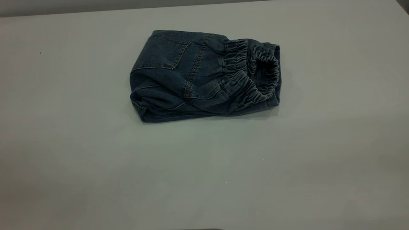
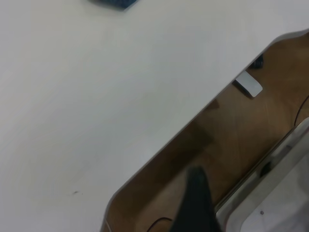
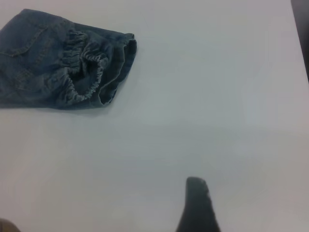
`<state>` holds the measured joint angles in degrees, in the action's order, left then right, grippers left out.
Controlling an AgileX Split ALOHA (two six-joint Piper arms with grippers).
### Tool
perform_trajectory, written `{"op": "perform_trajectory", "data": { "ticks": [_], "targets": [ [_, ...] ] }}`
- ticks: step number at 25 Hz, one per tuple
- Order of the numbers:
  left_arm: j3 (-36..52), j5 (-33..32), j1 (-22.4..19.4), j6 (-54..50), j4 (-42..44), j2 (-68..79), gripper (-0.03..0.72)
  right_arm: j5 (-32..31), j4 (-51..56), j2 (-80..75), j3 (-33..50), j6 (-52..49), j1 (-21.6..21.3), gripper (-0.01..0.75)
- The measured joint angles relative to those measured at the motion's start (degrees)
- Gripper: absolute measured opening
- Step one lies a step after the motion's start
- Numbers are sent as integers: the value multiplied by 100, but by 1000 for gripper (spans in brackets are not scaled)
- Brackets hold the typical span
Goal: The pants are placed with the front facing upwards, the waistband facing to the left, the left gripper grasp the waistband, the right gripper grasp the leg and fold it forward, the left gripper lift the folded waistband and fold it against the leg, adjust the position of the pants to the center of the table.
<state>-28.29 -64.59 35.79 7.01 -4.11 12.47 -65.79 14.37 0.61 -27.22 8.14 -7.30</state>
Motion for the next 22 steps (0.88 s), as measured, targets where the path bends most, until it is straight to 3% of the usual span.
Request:
{"op": "perform_trajectory", "data": {
  "ticks": [6, 8, 16, 18, 22],
  "targets": [
    [0, 0, -23, 0, 0, 0, 519, 0, 0, 0, 0, 0, 0, 438],
    [0, 0, -255, 0, -9, 0, 519, 0, 0, 0, 0, 0, 0, 438],
    [0, 5, -2888, 5, -21, -336, 519, 0, 1, 0, 0, 0, 0, 438],
    [0, 4, -3332, 5, -21, -664, 519, 0, 1, 0, 0, 0, 0, 438],
    [0, -6, -3843, 5, -21, -1224, 519, 0, 6, 0, 0, 0, 0, 438]
  ]
}}
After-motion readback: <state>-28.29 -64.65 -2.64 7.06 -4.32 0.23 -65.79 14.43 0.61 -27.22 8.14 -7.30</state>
